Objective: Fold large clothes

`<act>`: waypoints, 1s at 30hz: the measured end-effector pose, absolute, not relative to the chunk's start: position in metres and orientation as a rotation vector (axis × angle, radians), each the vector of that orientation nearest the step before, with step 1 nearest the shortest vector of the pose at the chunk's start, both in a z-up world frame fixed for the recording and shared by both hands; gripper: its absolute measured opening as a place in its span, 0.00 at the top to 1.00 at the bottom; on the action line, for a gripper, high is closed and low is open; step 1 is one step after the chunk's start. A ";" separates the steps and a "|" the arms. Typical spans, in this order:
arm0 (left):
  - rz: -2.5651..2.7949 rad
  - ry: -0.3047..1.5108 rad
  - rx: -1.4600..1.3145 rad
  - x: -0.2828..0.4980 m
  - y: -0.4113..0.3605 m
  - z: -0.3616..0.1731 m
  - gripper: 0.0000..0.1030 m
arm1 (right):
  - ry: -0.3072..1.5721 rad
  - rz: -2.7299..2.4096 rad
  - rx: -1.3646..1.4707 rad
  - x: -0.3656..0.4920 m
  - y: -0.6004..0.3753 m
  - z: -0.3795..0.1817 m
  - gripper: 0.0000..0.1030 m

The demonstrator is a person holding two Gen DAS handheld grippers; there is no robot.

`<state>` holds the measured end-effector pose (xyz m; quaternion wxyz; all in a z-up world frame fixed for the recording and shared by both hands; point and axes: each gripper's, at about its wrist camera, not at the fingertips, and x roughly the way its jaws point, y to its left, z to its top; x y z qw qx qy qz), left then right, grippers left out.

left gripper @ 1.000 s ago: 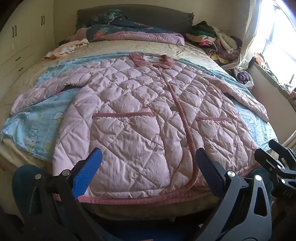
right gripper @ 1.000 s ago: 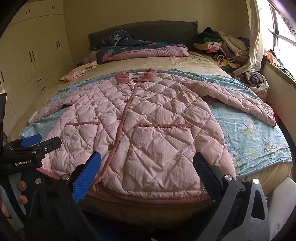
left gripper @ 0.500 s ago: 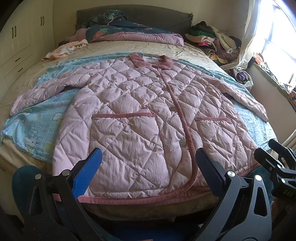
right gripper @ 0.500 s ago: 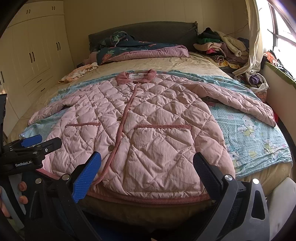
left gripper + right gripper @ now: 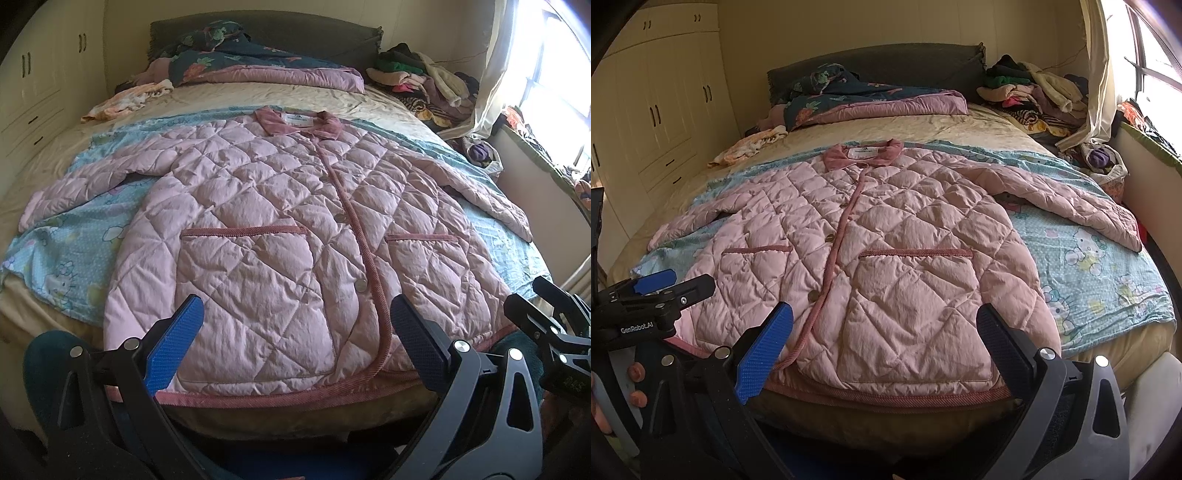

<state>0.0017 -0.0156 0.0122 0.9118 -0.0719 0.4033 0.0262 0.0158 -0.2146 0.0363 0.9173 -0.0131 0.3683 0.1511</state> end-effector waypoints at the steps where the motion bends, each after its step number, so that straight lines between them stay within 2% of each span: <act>1: 0.054 0.831 -0.149 0.002 -0.015 0.011 0.08 | 0.758 0.313 -0.026 0.016 -0.215 0.037 0.04; 30: 0.009 0.843 -0.172 0.021 -0.007 -0.001 0.08 | 0.788 0.320 -0.021 0.031 -0.209 0.030 0.04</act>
